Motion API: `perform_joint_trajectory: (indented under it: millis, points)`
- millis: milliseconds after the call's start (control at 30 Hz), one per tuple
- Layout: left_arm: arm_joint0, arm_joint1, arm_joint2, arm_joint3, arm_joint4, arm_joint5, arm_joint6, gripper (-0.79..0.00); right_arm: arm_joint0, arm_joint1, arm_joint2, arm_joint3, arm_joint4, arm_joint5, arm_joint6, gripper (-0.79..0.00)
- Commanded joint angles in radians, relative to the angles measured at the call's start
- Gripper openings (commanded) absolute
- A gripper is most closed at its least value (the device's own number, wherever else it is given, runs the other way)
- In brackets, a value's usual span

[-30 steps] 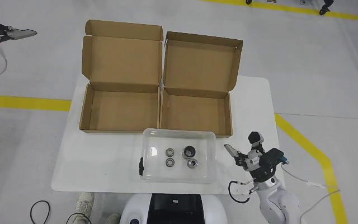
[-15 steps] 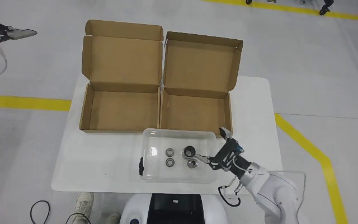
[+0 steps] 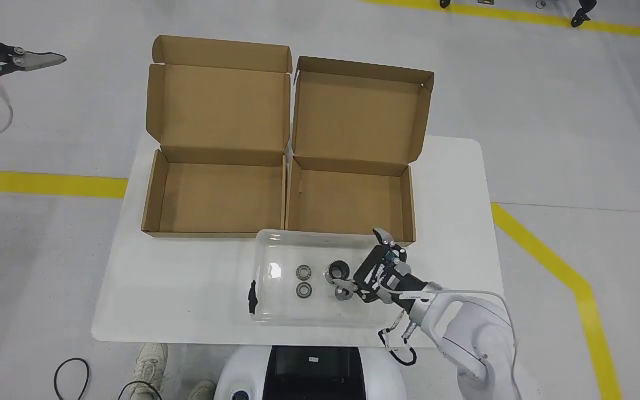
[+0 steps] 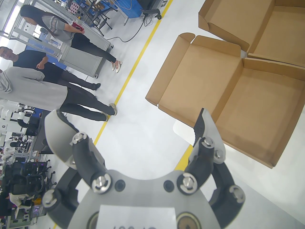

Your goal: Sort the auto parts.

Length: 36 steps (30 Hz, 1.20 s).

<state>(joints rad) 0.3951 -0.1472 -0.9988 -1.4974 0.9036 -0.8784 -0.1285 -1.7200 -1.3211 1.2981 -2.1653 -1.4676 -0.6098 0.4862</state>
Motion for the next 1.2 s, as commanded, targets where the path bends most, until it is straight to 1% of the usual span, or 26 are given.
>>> perform_joint_trajectory:
  millis: [0,200,300,367,500,767,800,833,867,1000,1067,1133,1167]
  points:
    - [0.0,0.0,0.0,0.0,0.0,0.0,0.0,0.0,0.0,0.0,0.0,0.0,0.0,0.0,0.0,0.0]
    - [0.0,0.0,0.0,0.0,0.0,0.0,0.0,0.0,0.001,0.0,-0.002,0.009,0.0,0.003,-0.001,0.0]
    - [0.0,0.0,0.0,0.0,0.0,0.0,0.0,0.0,0.027,0.003,-0.022,0.031,-0.013,-0.002,0.021,0.0]
    - [0.0,0.0,0.0,0.0,0.0,0.0,0.0,0.0,0.049,0.003,-0.045,0.045,-0.016,-0.009,0.061,0.0]
    - [0.0,0.0,0.0,0.0,0.0,0.0,0.0,0.0,0.096,0.0,-0.099,0.08,0.009,0.013,0.148,0.0]
    - [0.0,0.0,0.0,0.0,0.0,0.0,0.0,0.0,0.18,-0.01,-0.185,0.168,0.075,0.106,0.299,0.0]
    - [0.0,0.0,0.0,0.0,0.0,0.0,0.0,0.0,0.189,-0.011,-0.192,0.177,0.079,0.118,0.316,-0.018]
    - [0.0,0.0,0.0,0.0,0.0,0.0,0.0,0.0,0.197,-0.012,-0.2,0.184,0.082,0.128,0.332,-0.055]
    - [0.0,0.0,0.0,0.0,0.0,0.0,0.0,0.0,0.203,-0.012,-0.208,0.189,0.088,0.136,0.347,-0.068]
    - [0.0,0.0,0.0,0.0,0.0,0.0,0.0,0.0,0.223,-0.014,-0.233,0.2,0.091,0.177,0.412,-0.071]
    - [0.0,0.0,0.0,0.0,0.0,0.0,0.0,0.0,0.229,-0.015,-0.244,0.204,0.097,0.198,0.433,-0.043]
    - [0.0,0.0,0.0,0.0,0.0,0.0,0.0,0.0,0.237,-0.015,-0.252,0.212,0.109,0.21,0.452,-0.074]
    - [0.0,0.0,0.0,0.0,0.0,0.0,0.0,0.0,0.242,-0.016,-0.254,0.217,0.116,0.217,0.461,-0.077]
